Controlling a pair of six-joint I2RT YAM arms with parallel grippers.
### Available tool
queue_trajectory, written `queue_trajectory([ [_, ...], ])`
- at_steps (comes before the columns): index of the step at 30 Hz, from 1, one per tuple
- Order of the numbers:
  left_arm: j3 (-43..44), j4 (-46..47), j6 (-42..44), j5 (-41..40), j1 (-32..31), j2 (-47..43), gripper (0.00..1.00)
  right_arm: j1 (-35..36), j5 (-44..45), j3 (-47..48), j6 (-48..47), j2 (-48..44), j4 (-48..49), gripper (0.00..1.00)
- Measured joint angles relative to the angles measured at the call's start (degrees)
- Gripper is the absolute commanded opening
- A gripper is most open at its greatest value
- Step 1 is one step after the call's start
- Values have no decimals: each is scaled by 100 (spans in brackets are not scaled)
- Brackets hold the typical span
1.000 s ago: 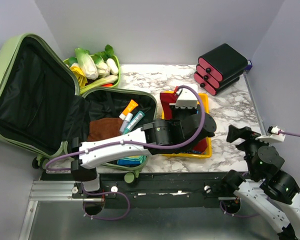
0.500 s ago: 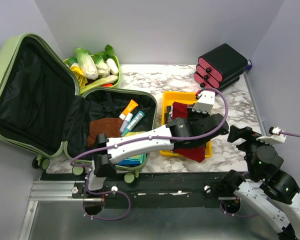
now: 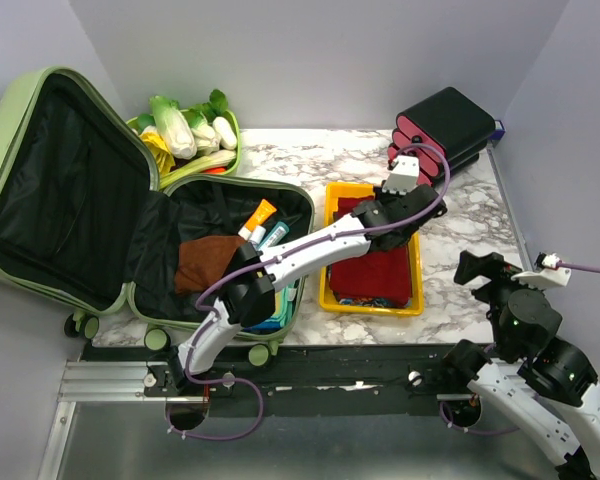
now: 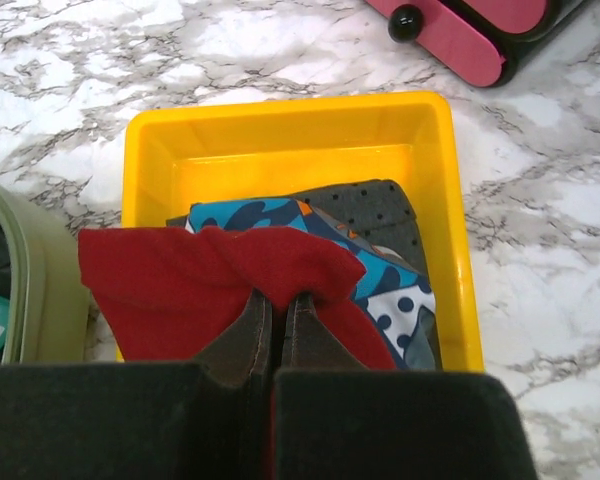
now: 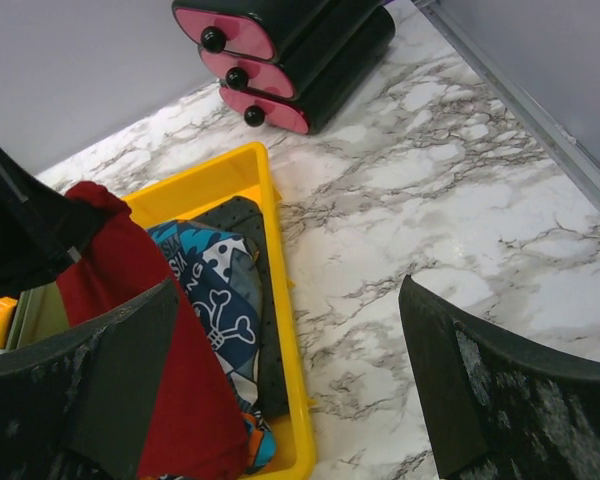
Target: Open, take out, and arrange the luggage
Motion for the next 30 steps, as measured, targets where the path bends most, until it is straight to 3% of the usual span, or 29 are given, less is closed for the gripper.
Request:
queue_trajectory([
  [4,199,109,138,192,197,337,35,0,57,-28,66,39,-90,100],
  [5,243,129,162,267,225,413,55,0,68,-28,72,74,-103,100],
  [7,278,212,229,442,280,555,69,0,83,-28,90,166,-114,100],
  [8,278,260,254,535,299,599,90,0,85,-28,94,223,-114,100],
  [9,278,297,289,632,317,634,99,0,83,-28,94,291,-118,100],
  [14,341,452,494,988,345,647,99,0,-13,-28,96,673,-109,100],
  [19,315,472,634,1147,389,343,99,-2,-713,-26,-50,1097,129,100],
  [24,-715,389,627,1110,664,-1130,99,-2,-1740,79,-175,1987,428,100],
  [30,-3123,184,87,901,1506,-3853,99,-4,-2697,149,-409,3158,1034,100],
])
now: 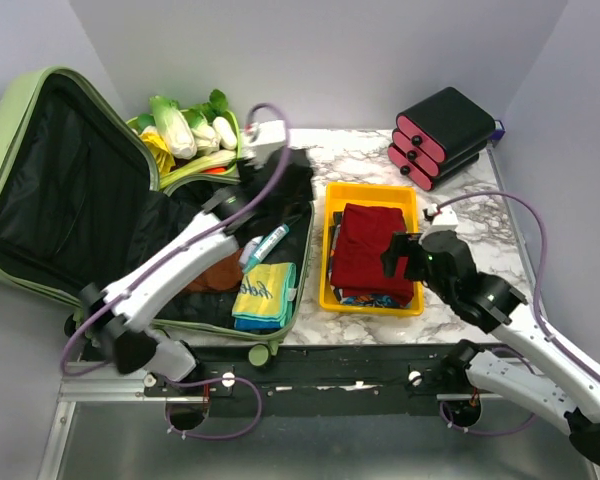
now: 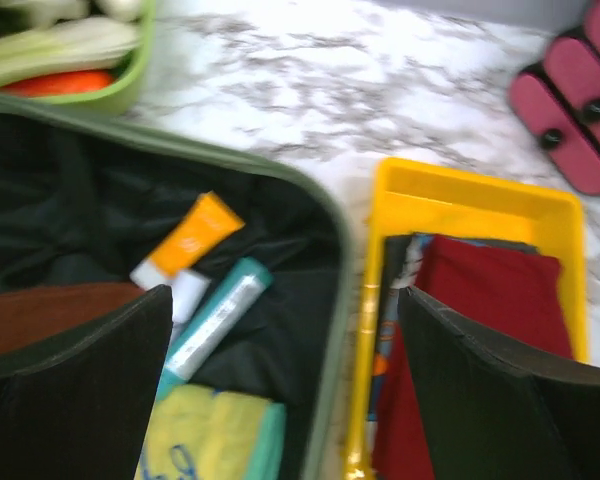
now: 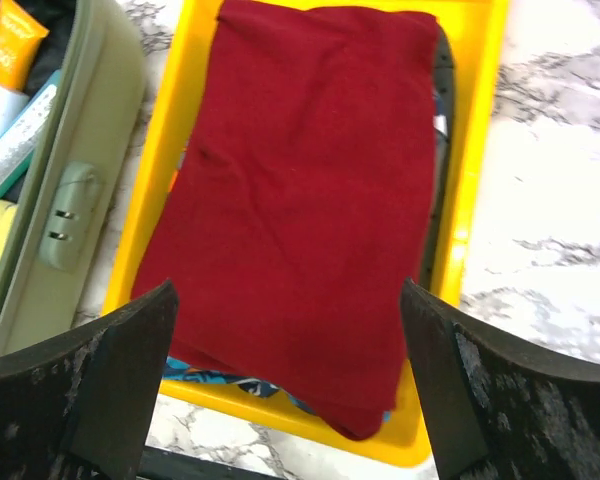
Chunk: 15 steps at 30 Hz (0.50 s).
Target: Open, take out, and arrange the luggage
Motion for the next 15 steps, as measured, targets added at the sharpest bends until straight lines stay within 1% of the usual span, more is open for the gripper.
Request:
queue_trajectory([
  [2,-1021,-46,-269,4,444,-863,99,0,-179,-9,-83,249,258,100],
  [4,-1915,-199,-476,63,894,-1515,99,-2,-352,-9,-160,498,564,100],
  [5,-2277,-247,-568,125,1078,-1709,99,-4,-450,-9,-181,686,723,100],
  [6,-2726,-308,-671,234,1447,-1982,99,-17,-562,-7,-199,887,872,100],
  [8,-3338,-376,-787,444,1923,-2297,99,-37,-745,9,-195,1368,1134,100],
  [11,-3932,-531,-918,756,2662,-2715,99,-39,-909,24,-151,2122,1314,100],
  [15,-4371,-590,-1051,1032,3388,-3064,99,-76,-994,22,-46,2861,1410,100],
])
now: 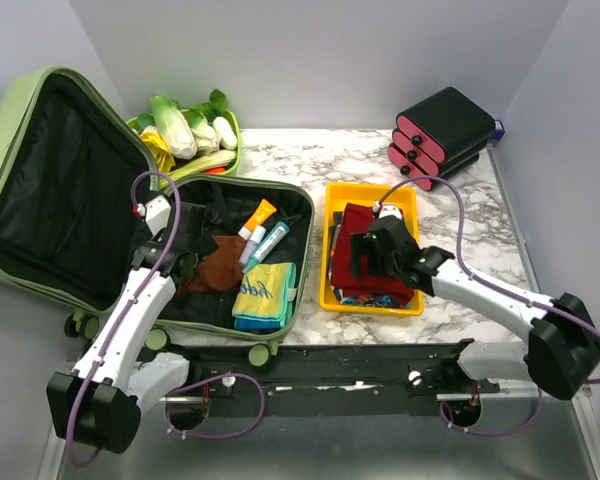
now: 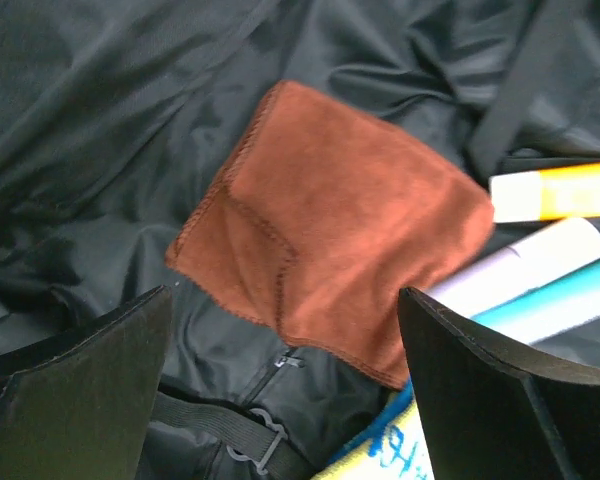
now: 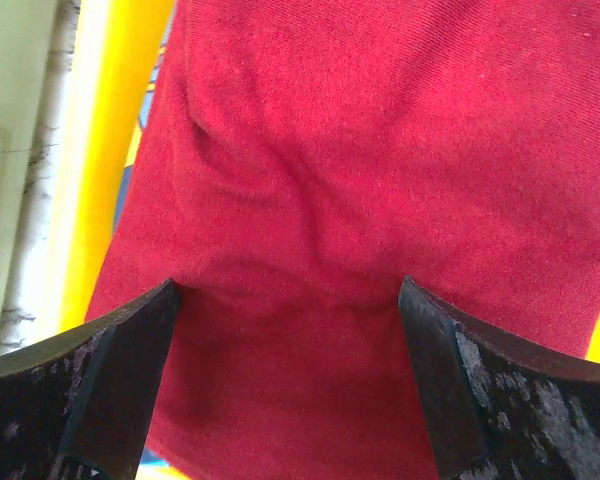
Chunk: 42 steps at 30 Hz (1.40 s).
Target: Open, take out, and arrange the luggage
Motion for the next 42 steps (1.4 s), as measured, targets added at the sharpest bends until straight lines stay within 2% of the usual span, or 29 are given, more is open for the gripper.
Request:
queue_trajectory([
  [4,-374,-28,-144,273,470,33,99,-37,-72,-4,52,481,179,100],
  [9,-382,15,-212,509,704,219,99,-37,-94,59,44,640,258,100],
  [20,-341,-90,-544,577,828,409,99,-37,227,647,-199,-254,-42,100],
  [26,-107,608,-221,1180,837,509,99,-37,380,726,-323,-466,-44,100],
  [33,562,1217,267,1394,846,1633,99,-37,507,726,-516,-481,31,100],
  [38,540,1349,411,1530,846,2190,99,-37,579,726,-649,-293,37,100],
  [42,155,1268,306,1519,846,2142,99,-37,581,726,-713,-247,42,100],
])
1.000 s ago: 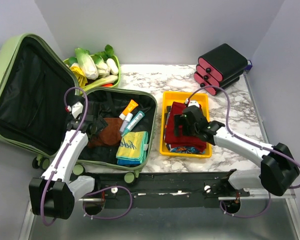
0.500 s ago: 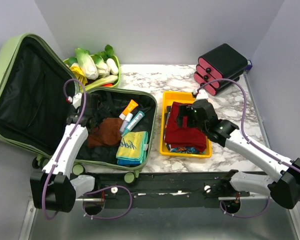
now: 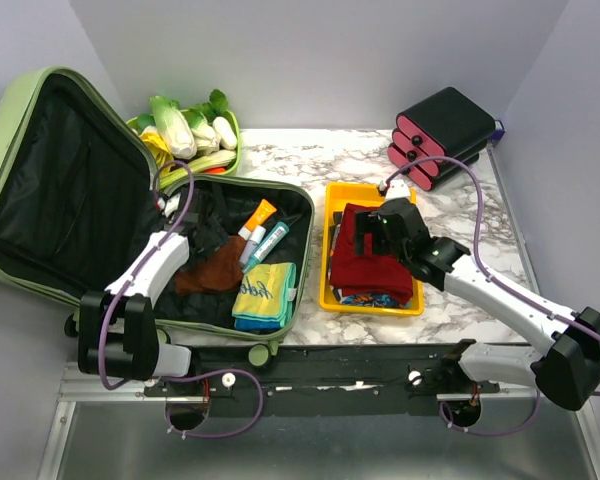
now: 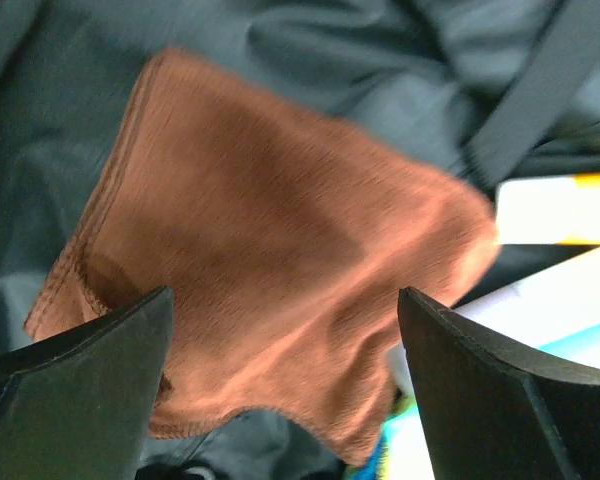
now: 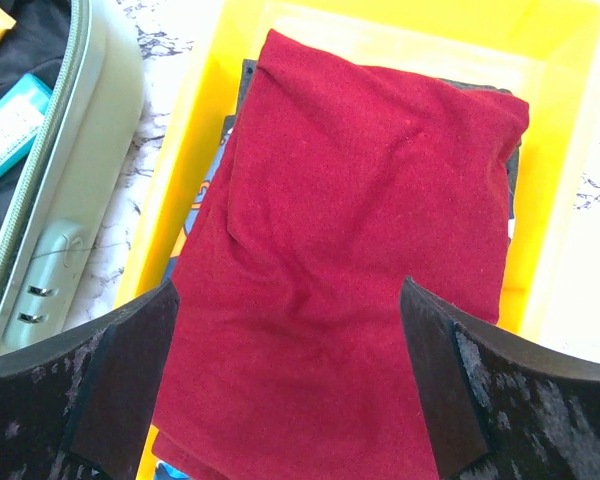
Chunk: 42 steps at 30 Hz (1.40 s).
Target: Open, take out, and arrange the luggage
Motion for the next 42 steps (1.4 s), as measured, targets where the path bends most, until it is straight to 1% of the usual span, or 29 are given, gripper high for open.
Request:
queue_trajectory([
  [3,-557,-101,-127,9,0,-317,99,0,-4,2,-52,61,0,100],
  [6,-1025,-264,-267,-28,0,-914,99,0,-7,11,-96,111,-2,100],
  [9,-1123,-518,-415,-151,2,-1355,99,0,-9,11,-111,118,-2,100],
  [11,-1117,-566,-459,-201,0,-1453,99,0,-9,11,-131,118,-2,100],
  [14,-997,-623,-470,-216,0,-1405,99,0,-11,11,-149,118,-2,100],
  [22,157,-435,-61,26,-52,-887,99,0,-7,9,-149,109,-7,100],
  [26,422,-208,146,291,-199,-592,93,0,2,9,-149,107,-9,100],
  [28,485,-107,260,479,-315,-404,86,0,24,9,-149,107,-11,100],
  [29,529,-57,306,597,-382,-240,86,0,39,9,-149,107,-15,100],
  [31,702,-31,402,772,-507,125,76,0,57,9,-146,98,-39,100],
  [32,767,-9,420,813,-555,295,74,0,63,9,-146,90,-50,100],
  [33,809,4,439,820,-588,424,69,0,72,9,-146,72,-61,100],
  [36,887,4,496,824,-686,828,59,0,101,9,-146,-9,-66,100],
  [37,903,0,485,824,-691,946,57,0,109,9,-146,-48,-68,100],
  [42,970,-59,470,717,-706,1410,57,0,186,-37,-144,-243,-70,100],
])
